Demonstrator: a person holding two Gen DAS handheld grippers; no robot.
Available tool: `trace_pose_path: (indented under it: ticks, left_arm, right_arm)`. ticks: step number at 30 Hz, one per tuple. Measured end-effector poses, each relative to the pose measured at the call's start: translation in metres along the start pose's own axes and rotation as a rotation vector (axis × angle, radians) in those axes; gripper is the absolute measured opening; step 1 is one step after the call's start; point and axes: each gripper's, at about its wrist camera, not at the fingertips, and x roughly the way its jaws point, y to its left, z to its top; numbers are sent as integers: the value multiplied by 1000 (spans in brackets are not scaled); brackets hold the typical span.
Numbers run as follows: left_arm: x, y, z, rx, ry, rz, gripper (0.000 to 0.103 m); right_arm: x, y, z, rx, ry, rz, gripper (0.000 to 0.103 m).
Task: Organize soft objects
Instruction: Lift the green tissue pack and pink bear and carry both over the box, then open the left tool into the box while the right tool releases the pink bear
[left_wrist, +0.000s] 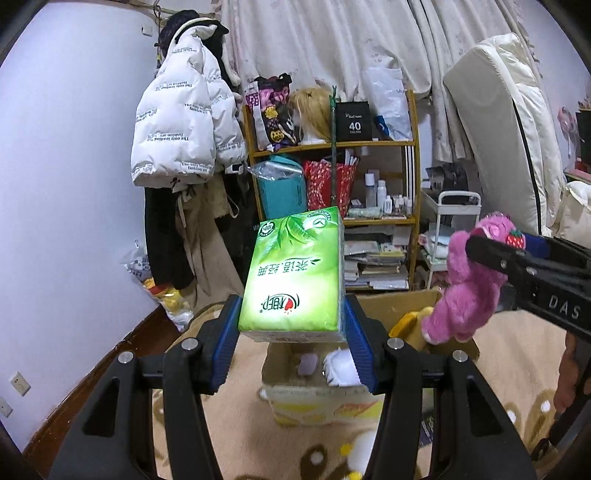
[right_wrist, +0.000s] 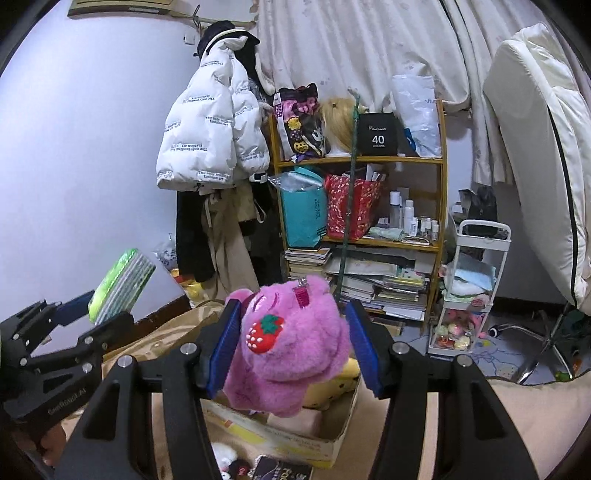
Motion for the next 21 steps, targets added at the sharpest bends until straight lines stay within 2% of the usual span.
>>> trace_pose_path:
  ticks: [7,13,21]
  left_arm:
    - [21,-5,-11,16,15,-7,53]
    - [35,-6,-16,-1,42,-23,53]
    - [53,-14,-24,14,84,-44,53]
  right_arm:
    - [13,1,-8,-54,11,-65,61]
    - [22,-9,-14,19,11,-7,61]
    - [40,-7,-34,-12,51,-14,61]
